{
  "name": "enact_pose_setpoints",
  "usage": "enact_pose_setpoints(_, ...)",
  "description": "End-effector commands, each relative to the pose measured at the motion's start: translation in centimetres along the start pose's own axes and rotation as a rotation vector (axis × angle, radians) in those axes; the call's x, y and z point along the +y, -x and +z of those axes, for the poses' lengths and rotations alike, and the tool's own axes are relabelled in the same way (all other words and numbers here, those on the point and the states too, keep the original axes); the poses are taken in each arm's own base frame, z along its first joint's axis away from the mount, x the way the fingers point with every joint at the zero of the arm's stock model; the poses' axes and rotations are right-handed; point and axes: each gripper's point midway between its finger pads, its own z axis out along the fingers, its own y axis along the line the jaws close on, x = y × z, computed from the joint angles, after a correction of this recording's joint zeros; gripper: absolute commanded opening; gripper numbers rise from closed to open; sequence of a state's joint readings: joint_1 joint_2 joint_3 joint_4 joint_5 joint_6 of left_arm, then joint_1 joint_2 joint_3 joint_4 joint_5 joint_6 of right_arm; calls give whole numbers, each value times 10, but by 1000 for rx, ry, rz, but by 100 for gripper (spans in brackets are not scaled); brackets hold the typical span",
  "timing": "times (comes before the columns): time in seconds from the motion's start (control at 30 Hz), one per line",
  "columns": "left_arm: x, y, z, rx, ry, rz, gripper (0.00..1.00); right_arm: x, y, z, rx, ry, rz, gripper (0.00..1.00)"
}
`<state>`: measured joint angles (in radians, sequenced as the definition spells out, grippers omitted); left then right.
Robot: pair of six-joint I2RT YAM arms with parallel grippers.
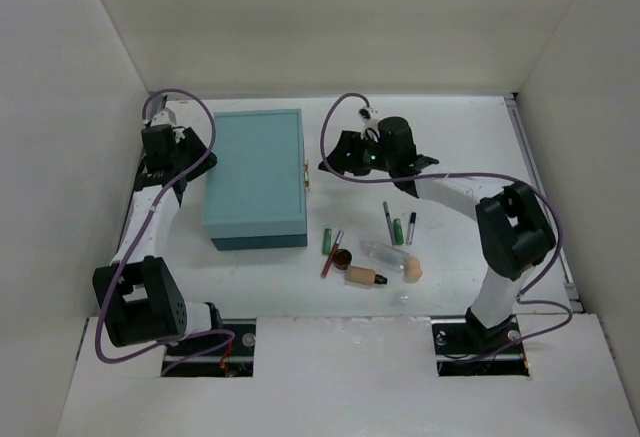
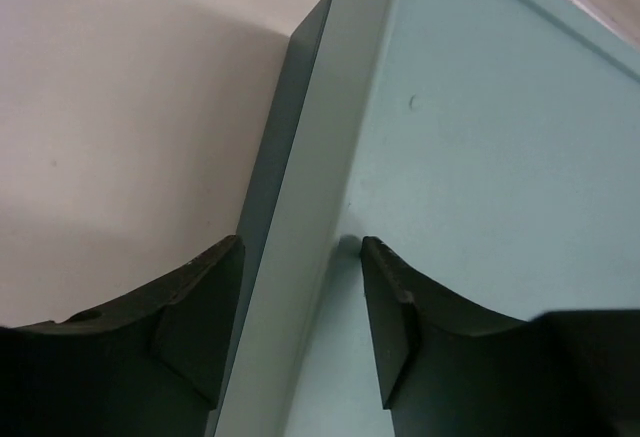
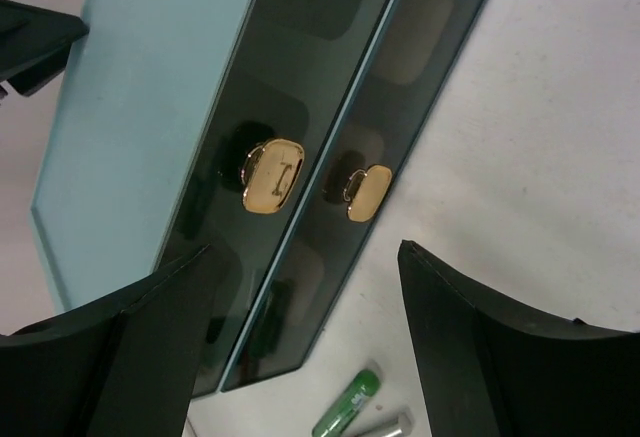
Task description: Organize the makeup
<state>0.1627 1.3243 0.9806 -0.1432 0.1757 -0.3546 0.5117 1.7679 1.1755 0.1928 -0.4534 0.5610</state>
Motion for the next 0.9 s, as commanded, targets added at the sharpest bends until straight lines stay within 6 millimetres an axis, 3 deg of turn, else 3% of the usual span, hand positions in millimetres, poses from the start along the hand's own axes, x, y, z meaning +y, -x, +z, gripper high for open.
enact_pose_setpoints(0.0,6,-4,8,17,-2,9,44,39,37,7,-91,152,-12,79)
enact_pose_setpoints(0.33,10,-16,14,43,-10,34,31,34,24,40,-70,291,175,72)
enact_pose_setpoints(0.87,20,-30,21,82,16,32,22,39,-2,43,-46,485,348,55)
